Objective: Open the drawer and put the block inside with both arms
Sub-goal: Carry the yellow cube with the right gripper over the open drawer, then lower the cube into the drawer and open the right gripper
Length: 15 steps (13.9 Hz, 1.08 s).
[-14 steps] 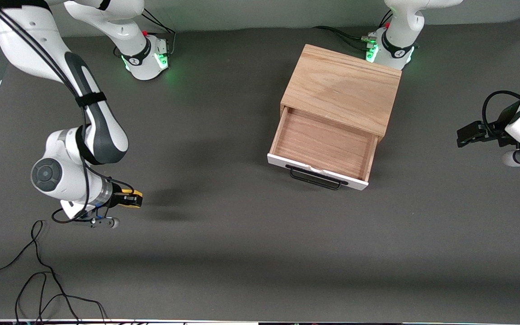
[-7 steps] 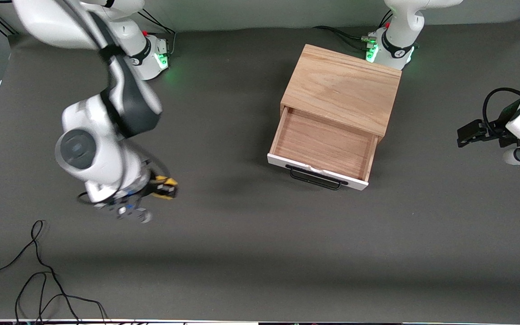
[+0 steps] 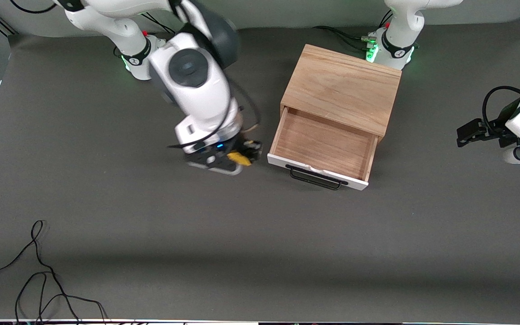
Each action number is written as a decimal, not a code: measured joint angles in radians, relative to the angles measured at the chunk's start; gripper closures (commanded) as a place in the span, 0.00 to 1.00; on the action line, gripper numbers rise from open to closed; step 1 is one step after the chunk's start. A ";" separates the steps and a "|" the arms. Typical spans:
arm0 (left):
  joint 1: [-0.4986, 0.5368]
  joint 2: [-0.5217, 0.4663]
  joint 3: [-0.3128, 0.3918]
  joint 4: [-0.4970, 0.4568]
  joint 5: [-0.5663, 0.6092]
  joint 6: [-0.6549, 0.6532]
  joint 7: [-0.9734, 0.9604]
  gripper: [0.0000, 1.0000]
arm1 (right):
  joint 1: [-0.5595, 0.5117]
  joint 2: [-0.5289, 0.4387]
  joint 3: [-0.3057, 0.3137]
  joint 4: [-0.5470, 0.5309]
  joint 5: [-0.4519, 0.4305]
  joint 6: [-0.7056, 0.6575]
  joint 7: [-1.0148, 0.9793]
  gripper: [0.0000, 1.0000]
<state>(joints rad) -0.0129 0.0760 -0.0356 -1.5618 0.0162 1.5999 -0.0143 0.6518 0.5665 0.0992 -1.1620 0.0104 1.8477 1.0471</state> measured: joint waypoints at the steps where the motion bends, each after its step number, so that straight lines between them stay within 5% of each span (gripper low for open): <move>1: 0.000 0.000 0.001 0.000 0.000 -0.001 0.000 0.00 | 0.044 0.038 0.000 0.031 0.000 0.017 0.038 0.66; 7: 0.000 0.000 0.004 0.000 0.001 -0.018 0.000 0.00 | 0.174 0.205 -0.008 0.083 -0.019 0.180 0.177 0.67; 15: 0.000 0.000 0.005 0.001 0.001 -0.025 0.000 0.00 | 0.234 0.294 -0.008 0.091 -0.081 0.234 0.334 0.66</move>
<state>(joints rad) -0.0124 0.0757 -0.0305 -1.5612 0.0173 1.5746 -0.0142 0.8861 0.8602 0.0914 -1.0711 -0.0701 2.0816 1.3813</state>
